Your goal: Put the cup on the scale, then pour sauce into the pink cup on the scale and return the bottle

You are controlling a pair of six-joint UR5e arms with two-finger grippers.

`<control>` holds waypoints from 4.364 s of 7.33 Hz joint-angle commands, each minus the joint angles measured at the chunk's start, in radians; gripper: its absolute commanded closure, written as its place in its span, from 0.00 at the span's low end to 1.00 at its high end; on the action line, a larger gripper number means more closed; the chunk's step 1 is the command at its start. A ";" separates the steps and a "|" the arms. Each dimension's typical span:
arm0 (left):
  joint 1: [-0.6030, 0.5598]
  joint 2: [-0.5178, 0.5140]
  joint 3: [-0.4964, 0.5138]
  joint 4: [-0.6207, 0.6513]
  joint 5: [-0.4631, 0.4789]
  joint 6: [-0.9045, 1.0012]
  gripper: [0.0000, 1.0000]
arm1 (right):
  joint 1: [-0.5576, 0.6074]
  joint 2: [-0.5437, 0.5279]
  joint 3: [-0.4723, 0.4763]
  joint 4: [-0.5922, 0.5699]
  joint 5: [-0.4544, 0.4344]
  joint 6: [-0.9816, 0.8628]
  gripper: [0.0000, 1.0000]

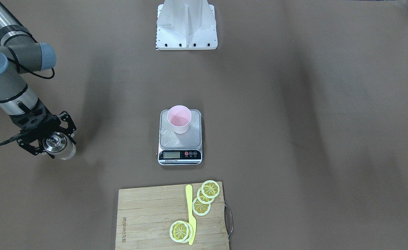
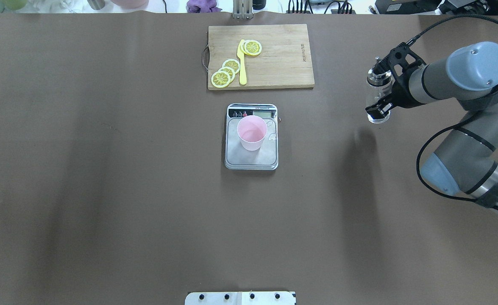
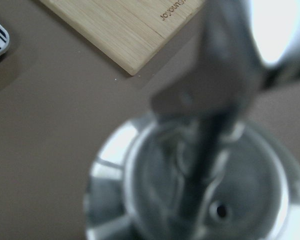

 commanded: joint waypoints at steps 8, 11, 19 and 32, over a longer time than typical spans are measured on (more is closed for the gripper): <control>0.002 0.009 0.013 0.003 0.001 -0.001 0.01 | -0.225 0.241 0.194 -0.818 -0.322 -0.193 1.00; 0.003 0.031 0.010 0.000 -0.002 0.001 0.01 | -0.291 0.293 0.192 -0.935 -0.404 -0.206 1.00; 0.003 0.049 0.012 -0.001 -0.002 0.001 0.01 | -0.345 0.574 0.000 -1.265 -0.479 -0.230 1.00; 0.003 0.064 0.007 0.002 -0.011 0.002 0.01 | -0.344 0.784 -0.230 -1.576 -0.523 -0.230 1.00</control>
